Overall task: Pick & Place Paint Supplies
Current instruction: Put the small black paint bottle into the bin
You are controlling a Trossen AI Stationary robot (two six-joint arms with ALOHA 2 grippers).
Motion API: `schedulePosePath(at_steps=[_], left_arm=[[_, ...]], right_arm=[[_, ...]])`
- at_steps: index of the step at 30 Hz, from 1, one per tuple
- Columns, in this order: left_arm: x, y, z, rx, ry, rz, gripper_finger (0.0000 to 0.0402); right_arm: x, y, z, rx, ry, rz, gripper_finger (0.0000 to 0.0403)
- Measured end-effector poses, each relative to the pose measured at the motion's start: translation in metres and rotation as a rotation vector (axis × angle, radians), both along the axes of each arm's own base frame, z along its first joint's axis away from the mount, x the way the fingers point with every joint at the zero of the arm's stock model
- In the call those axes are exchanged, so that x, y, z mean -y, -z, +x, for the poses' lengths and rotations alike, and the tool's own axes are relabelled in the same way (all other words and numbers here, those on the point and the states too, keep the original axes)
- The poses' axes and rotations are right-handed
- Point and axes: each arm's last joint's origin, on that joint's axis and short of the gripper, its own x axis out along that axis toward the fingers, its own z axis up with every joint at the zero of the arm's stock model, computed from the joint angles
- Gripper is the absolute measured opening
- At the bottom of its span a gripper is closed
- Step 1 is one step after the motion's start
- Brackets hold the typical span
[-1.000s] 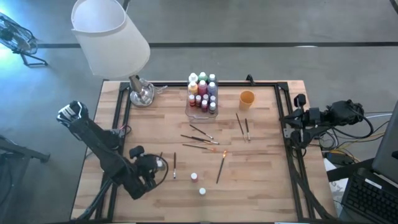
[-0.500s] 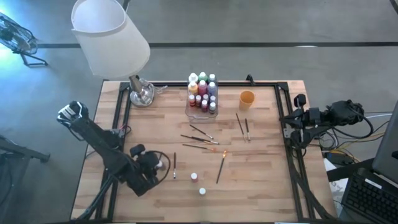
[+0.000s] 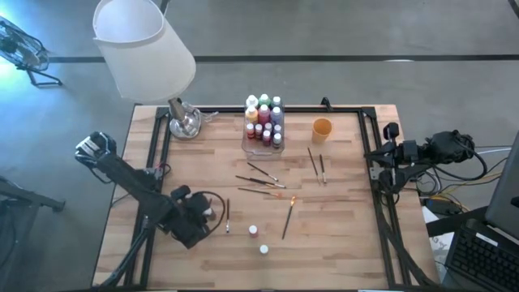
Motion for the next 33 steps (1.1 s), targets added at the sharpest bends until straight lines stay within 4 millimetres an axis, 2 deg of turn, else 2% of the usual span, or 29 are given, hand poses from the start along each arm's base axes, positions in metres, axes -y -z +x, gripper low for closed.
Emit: schedulePosePath(at_steps=[12,33], left_arm=[[-0.003,-0.001,0.006,0.036,-0.01,0.001,0.0177],[-0.008,0.014,0.006,0.054,-0.027,0.018,0.0177]], right_arm=[[0.0,0.0,0.0,0.0,0.0,0.0,0.0008],[0.0,0.0,0.0,0.0,0.0,0.0,0.0008]])
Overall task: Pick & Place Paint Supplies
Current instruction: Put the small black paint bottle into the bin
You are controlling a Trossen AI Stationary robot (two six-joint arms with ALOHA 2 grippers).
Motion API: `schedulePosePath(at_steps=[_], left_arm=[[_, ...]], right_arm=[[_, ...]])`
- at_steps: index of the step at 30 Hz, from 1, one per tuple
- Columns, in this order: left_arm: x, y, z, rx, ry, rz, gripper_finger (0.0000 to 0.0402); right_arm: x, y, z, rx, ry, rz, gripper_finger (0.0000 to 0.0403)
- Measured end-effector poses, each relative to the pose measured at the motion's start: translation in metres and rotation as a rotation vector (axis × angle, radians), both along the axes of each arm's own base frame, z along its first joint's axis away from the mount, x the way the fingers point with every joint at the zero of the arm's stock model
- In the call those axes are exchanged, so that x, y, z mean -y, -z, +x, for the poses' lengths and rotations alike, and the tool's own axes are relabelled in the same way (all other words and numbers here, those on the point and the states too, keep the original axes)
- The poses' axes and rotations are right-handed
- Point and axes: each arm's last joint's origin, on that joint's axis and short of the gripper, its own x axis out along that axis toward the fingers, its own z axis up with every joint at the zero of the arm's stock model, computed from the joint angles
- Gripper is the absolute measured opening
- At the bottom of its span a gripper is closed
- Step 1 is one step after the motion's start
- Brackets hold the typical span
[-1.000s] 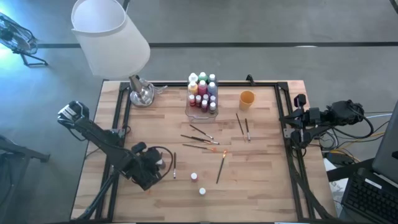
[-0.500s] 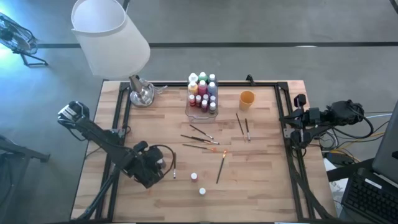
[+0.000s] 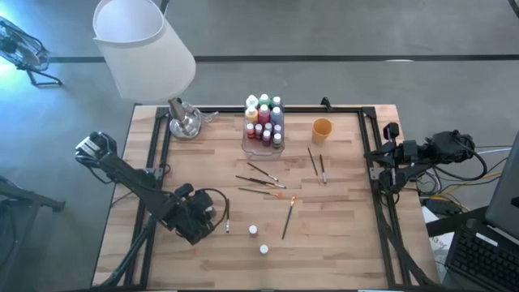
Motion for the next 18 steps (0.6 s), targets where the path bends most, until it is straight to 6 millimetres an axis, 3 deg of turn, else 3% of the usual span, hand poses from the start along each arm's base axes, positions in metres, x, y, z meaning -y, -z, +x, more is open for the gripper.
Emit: schedulePosePath(at_steps=[13,18], left_arm=[[0.0001,-0.0002,0.0002,-0.002,0.016,0.009,0.0175],[0.0003,-0.0007,0.0007,0.002,0.027,0.017,0.0145]], right_arm=[[0.0,0.0,0.0,0.0,0.0,0.0,0.0008],[0.0,0.0,0.0,0.0,0.0,0.0,0.0008]])
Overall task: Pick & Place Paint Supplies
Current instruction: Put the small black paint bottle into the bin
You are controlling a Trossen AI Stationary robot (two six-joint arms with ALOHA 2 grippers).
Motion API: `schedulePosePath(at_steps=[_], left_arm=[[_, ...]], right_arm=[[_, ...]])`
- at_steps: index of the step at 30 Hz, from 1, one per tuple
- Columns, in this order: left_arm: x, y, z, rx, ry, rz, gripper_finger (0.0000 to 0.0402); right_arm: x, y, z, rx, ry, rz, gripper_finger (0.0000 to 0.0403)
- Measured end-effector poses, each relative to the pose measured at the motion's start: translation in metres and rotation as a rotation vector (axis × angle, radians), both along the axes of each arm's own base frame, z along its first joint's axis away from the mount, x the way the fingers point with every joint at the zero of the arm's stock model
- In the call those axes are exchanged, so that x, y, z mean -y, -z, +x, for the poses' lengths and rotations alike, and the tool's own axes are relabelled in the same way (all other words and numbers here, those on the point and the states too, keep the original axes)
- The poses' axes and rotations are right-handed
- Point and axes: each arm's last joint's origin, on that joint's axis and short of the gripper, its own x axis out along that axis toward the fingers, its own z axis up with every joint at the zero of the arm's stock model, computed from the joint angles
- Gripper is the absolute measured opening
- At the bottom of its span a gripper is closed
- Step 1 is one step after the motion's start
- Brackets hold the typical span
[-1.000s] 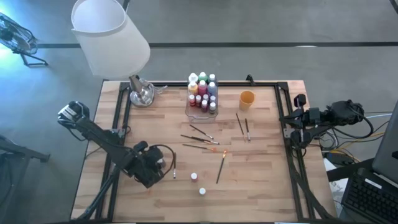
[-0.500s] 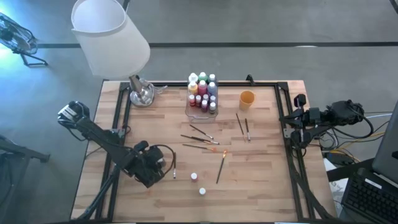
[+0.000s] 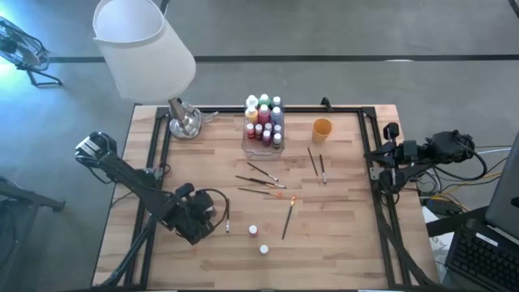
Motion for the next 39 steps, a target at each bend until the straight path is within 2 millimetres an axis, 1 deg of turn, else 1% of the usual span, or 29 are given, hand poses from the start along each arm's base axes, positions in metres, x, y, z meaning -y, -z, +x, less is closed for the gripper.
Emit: schedulePosePath(at_steps=[3,10,13,17,24,27,31,34,39], left_arm=[[0.0,0.0,0.0,0.002,0.002,0.002,0.0121],[-0.001,-0.001,-0.001,0.004,0.006,0.015,0.012],[-0.003,-0.005,-0.001,0.032,-0.004,0.024,0.012],[-0.008,-0.014,-0.003,0.112,-0.033,0.072,0.012],[-0.021,-0.041,0.001,0.292,-0.098,0.212,0.012],[-0.028,-0.054,0.005,0.342,-0.116,0.283,0.012],[-0.041,-0.071,0.017,0.386,-0.139,0.333,0.012],[-0.054,-0.08,0.029,0.401,-0.157,0.361,0.0124],[-0.081,-0.09,0.048,0.418,-0.163,0.367,0.0124]], right_arm=[[0.0,0.0,0.0,0.0,0.0,0.0,0.0008],[0.0,0.0,0.0,0.0,0.0,0.0,0.0008],[0.0,0.0,0.0,0.0,0.0,0.0,0.0008],[0.0,0.0,0.0,0.0,0.0,0.0,0.0008],[0.0,0.0,0.0,0.0,0.0,0.0,0.0008],[0.0,0.0,0.0,0.0,0.001,0.0,0.0008],[0.0,0.0,0.0,0.0,0.0,0.0,0.0009],[0.0,0.0,0.0,0.0,0.0,0.0,0.0008],[0.0,0.0,0.0,0.0,0.001,0.0,0.0008]])
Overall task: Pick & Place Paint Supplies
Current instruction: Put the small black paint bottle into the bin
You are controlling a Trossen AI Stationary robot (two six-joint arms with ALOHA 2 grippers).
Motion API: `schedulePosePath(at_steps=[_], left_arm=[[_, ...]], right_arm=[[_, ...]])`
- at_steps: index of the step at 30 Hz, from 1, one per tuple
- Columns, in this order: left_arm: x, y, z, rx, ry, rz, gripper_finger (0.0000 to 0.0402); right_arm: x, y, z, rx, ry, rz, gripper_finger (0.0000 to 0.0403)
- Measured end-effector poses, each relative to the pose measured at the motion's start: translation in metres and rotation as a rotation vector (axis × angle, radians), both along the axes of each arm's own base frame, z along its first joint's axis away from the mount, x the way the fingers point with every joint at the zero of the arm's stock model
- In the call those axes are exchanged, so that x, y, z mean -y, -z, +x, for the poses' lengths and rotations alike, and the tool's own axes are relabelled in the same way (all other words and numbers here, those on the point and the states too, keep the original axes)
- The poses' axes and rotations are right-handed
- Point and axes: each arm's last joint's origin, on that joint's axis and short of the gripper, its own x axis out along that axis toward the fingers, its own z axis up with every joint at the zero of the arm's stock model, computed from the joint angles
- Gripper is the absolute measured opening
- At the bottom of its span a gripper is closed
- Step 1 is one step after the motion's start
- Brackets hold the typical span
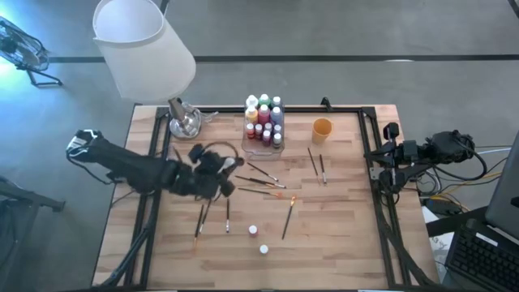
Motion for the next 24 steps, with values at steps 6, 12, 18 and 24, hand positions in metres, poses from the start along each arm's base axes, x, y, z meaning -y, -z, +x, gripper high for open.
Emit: schedulePosePath(at_steps=[6,12,18,24], left_arm=[[-0.036,-0.01,0.016,0.051,0.022,-0.006,0.0123],[-0.073,-0.011,0.02,0.051,-0.045,-0.022,0.0124],[-0.1,-0.006,0.03,0.063,-0.04,-0.038,0.0124],[-0.118,0.012,0.043,0.018,-0.074,-0.052,0.0124]], right_arm=[[0.0,0.0,0.0,0.0,0.0,0.0,0.0008],[0.0,0.0,0.0,0.0,0.0,0.0,0.0008],[0.0,0.0,0.0,0.0,0.0,0.0,0.0008],[0.0,0.0,0.0,0.0,0.0,0.0,0.0009]])
